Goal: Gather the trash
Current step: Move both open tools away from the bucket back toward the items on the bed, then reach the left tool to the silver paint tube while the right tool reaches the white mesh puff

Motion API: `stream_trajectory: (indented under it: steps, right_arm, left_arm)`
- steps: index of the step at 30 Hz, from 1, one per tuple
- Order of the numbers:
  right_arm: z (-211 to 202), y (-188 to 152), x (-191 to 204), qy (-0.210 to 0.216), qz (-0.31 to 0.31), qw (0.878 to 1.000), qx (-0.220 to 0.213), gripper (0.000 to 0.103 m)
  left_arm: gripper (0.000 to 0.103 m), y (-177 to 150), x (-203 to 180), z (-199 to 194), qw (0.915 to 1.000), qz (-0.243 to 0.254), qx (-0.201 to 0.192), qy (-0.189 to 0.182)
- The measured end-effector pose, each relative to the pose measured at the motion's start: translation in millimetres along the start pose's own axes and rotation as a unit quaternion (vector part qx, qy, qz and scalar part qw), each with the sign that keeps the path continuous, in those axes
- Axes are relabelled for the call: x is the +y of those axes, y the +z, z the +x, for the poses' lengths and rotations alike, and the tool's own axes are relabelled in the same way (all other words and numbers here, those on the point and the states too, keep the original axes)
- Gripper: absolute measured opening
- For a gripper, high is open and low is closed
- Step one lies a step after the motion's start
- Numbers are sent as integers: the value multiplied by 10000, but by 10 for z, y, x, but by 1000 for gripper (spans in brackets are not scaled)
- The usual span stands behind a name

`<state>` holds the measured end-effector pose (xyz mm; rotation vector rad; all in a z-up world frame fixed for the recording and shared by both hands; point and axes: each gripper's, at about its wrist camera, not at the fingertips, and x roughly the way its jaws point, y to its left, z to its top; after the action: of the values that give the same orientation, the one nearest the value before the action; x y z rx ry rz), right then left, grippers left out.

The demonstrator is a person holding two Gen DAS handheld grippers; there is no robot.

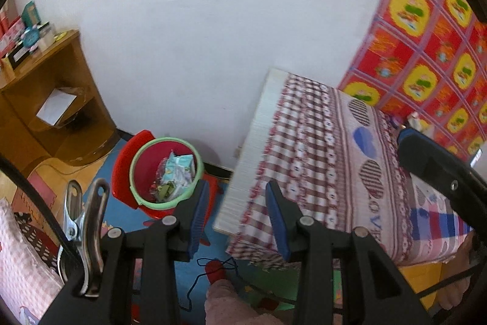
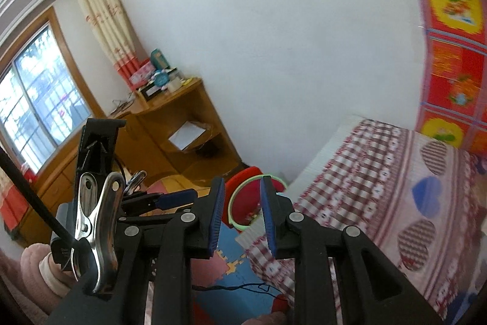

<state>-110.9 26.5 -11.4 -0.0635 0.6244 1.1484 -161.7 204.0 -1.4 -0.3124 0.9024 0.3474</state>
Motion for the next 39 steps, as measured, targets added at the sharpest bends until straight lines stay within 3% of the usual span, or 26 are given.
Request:
stream_trajectory:
  steps: [12,22,32,39]
  right_arm:
    - [-808,-330,-464,-601,361,9971,-292,25]
    - [-1362,-577,-843,-1192,852,9881,-478,25]
    - [-1687,-648,-1223,-1960,1324,9690,-710,25]
    - [-1888,-662,-1517,-2529,1688,9488,-856,25]
  left_arm:
    - [40,-180,-871,-87,9979,449,20,-473]
    - [40,-174,-1612,-44,9902,992,155,-974]
    - [40,5,-2137,142,9752,1617,252,-1492]
    - [40,229,-2464,375,9635,2028,253,-1728]
